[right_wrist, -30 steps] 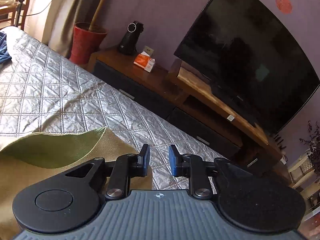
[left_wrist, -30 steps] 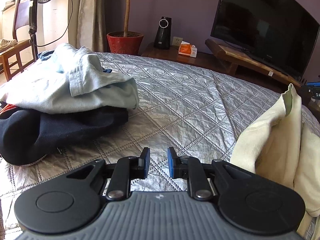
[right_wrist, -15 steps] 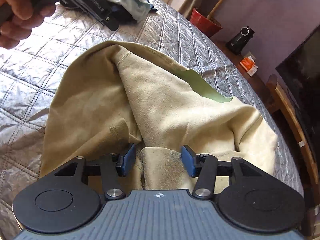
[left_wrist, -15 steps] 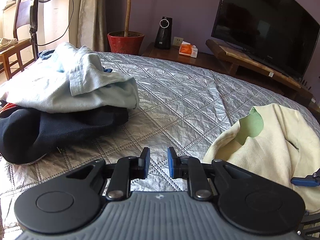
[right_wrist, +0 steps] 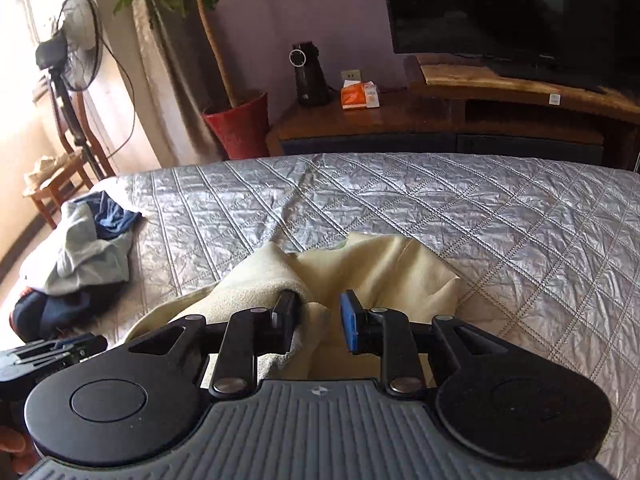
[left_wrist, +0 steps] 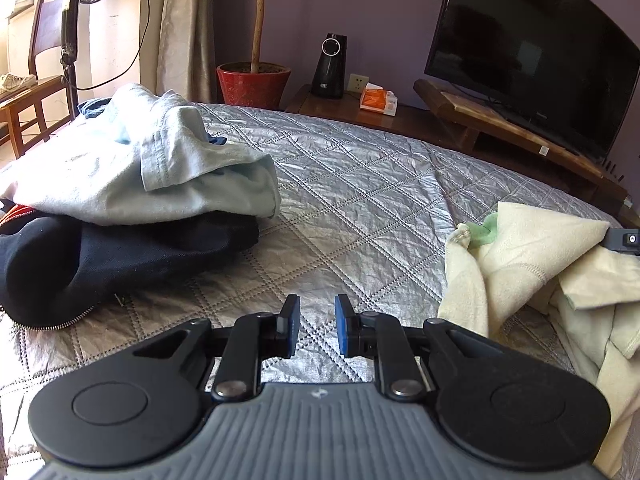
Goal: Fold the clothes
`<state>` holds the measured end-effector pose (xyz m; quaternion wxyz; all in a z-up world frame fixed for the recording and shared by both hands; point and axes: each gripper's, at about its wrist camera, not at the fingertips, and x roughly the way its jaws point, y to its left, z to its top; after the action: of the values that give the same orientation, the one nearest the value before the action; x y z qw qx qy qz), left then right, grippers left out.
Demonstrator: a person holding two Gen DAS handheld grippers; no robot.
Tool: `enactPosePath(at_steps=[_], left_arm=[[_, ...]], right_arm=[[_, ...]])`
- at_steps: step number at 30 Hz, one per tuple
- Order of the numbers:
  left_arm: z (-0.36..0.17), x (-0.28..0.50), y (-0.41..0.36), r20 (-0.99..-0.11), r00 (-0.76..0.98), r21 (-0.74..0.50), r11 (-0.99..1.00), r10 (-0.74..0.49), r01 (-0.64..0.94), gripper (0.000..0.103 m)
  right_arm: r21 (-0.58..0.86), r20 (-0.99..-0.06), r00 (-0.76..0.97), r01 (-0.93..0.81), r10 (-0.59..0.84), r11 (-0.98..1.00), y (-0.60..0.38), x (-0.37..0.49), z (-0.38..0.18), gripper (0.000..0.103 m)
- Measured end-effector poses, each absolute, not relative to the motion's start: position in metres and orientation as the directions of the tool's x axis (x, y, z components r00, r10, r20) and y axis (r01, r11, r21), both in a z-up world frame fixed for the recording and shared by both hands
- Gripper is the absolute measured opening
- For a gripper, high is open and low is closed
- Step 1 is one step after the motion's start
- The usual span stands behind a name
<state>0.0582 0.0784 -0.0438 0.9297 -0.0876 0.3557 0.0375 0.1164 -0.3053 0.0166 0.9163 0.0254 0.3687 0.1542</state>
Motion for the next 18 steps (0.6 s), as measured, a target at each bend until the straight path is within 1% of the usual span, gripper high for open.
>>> enactPosePath(at_steps=[1,2,4,5,6,8,9,10,11,12,13,14,15,17,18], left_arm=[[-0.044,0.058,0.079,-0.669,0.743,-0.137,0.981,0.012,-0.140,0.015],[-0.044,0.059,0.081,-0.670,0.742,-0.138,0.979,0.018,-0.148,0.015],[-0.044,0.059,0.082,-0.671,0.741,-0.137,0.978,0.027,-0.159,0.015],[-0.044,0.059,0.082,-0.671,0.741,-0.134,0.978,0.031,-0.162,0.015],[-0.044,0.059,0.083,-0.671,0.741,-0.131,0.978,0.035,-0.165,0.015],[-0.044,0.059,0.084,-0.669,0.742,-0.129,0.976,0.043,-0.173,0.015],[-0.044,0.058,0.085,-0.667,0.743,-0.131,0.975,0.047,-0.179,0.015],[-0.043,0.058,0.086,-0.666,0.744,-0.133,0.974,0.051,-0.186,0.015],[-0.043,0.058,0.088,-0.664,0.745,-0.134,0.972,0.055,-0.192,0.015],[-0.042,0.058,0.089,-0.662,0.747,-0.135,0.971,0.061,-0.198,0.015],[-0.041,0.057,0.090,-0.657,0.751,-0.132,0.970,0.066,-0.202,0.015],[-0.040,0.056,0.092,-0.653,0.754,-0.129,0.970,0.072,-0.204,0.015],[-0.039,0.056,0.093,-0.648,0.757,-0.125,0.970,0.078,-0.207,0.015],[-0.037,0.055,0.096,-0.643,0.761,-0.123,0.970,0.084,-0.211,0.015],[-0.037,0.055,0.098,-0.645,0.760,-0.127,0.969,0.081,-0.212,0.015]], right_arm=[[0.124,-0.650,0.698,-0.292,0.300,0.948,-0.299,0.111,0.019,0.035],[0.085,-0.627,0.719,-0.318,0.298,0.944,-0.292,0.105,0.022,0.041],[0.032,-0.572,0.743,-0.403,0.348,0.914,-0.271,0.095,0.030,0.044],[0.007,-0.545,0.747,-0.450,0.381,0.893,-0.258,0.091,0.035,0.047],[-0.024,-0.527,0.740,-0.504,0.417,0.864,-0.244,0.088,0.039,0.056],[-0.107,-0.501,0.726,-0.592,0.471,0.799,-0.213,0.080,0.044,0.070],[-0.146,-0.489,0.720,-0.624,0.492,0.768,-0.200,0.077,0.046,0.070],[-0.131,-0.537,0.687,-0.641,0.489,0.756,-0.189,0.081,0.042,0.071],[-0.100,-0.597,0.643,-0.653,0.479,0.751,-0.180,0.088,0.036,0.070],[-0.039,-0.666,0.577,-0.659,0.473,0.751,-0.174,0.097,0.026,0.058],[0.022,-0.707,0.517,-0.665,0.482,0.746,-0.170,0.100,0.015,0.047],[0.082,-0.738,0.458,-0.668,0.495,0.740,-0.168,0.100,0.005,0.028],[0.116,-0.770,0.393,-0.689,0.503,0.715,-0.161,0.094,-0.007,0.029],[0.055,-0.817,0.367,-0.718,0.445,0.694,-0.149,0.072,-0.026,0.029],[0.019,-0.837,0.362,-0.730,0.410,0.683,-0.143,0.060,-0.035,0.032]])
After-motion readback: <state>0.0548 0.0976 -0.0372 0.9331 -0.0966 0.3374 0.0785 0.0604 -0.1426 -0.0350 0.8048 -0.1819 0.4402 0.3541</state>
